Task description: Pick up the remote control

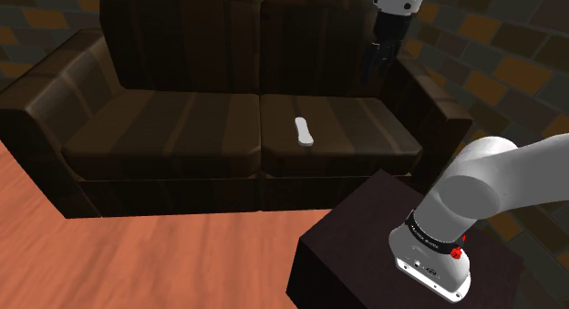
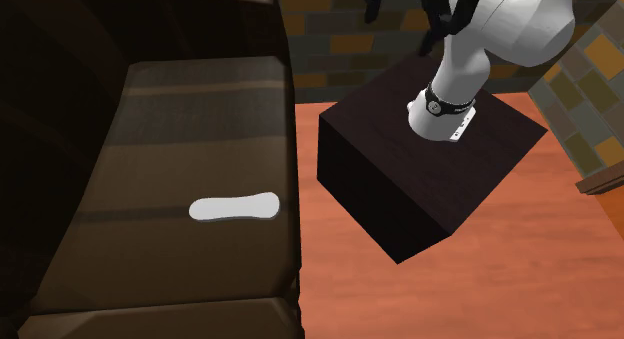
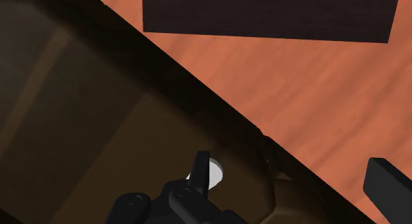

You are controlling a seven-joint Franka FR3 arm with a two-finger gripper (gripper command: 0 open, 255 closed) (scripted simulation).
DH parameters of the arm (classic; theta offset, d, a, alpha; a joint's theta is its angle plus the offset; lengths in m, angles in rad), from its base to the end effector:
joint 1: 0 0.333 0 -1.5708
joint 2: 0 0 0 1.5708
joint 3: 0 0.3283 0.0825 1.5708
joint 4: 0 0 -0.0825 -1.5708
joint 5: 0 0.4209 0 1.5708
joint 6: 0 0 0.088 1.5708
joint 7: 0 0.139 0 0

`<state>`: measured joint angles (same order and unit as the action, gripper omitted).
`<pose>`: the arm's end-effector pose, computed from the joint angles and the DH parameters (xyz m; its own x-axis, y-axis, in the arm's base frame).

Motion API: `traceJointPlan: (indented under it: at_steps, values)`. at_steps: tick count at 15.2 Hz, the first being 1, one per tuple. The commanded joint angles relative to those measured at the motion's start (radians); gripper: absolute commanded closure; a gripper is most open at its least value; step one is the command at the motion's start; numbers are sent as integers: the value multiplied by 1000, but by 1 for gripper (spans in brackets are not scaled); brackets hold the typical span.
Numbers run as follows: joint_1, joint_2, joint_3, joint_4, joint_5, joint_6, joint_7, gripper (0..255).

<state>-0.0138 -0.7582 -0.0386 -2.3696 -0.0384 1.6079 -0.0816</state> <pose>0.3449 -0.0255 0.5539 0.9991 0.0413 -0.0048 0.0413 -0.9991 0.0115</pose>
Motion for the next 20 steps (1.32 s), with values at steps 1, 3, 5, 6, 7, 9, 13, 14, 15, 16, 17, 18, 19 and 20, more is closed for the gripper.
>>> traceJointPlan:
  at_steps: [1, 3, 5, 6, 7, 9, 13, 14, 15, 16, 17, 18, 19, 20]
  values:
    - [0, 0, 0, 0, 0, 0, 0, 0]
    - [-8, 51, 2, -17, 4, 68, 27, 0]
    - [-16, 107, 3, -29, 7, 136, 53, 0]
    - [-20, 136, 3, -33, 8, 169, 66, 0]
    - [-24, 167, 4, -35, 10, 202, 78, 0]
    - [-32, 231, 4, -36, 13, 266, 103, 0]
    - [-47, 368, 2, -20, 18, 387, 150, 0]
    - [-50, 404, 1, -13, 19, 415, 162, 0]
    - [-53, 440, -1, -4, 21, 443, 173, 0]
    - [-56, 477, -2, 6, 22, 469, 184, 0]
    - [-59, 514, -4, 17, 24, 495, 195, 0]
    - [-62, 551, -6, 30, 26, 520, 206, 0]
    - [-65, 589, -8, 44, 28, 543, 216, 0]
    - [-68, 627, -10, 59, 30, 566, 226, 0]
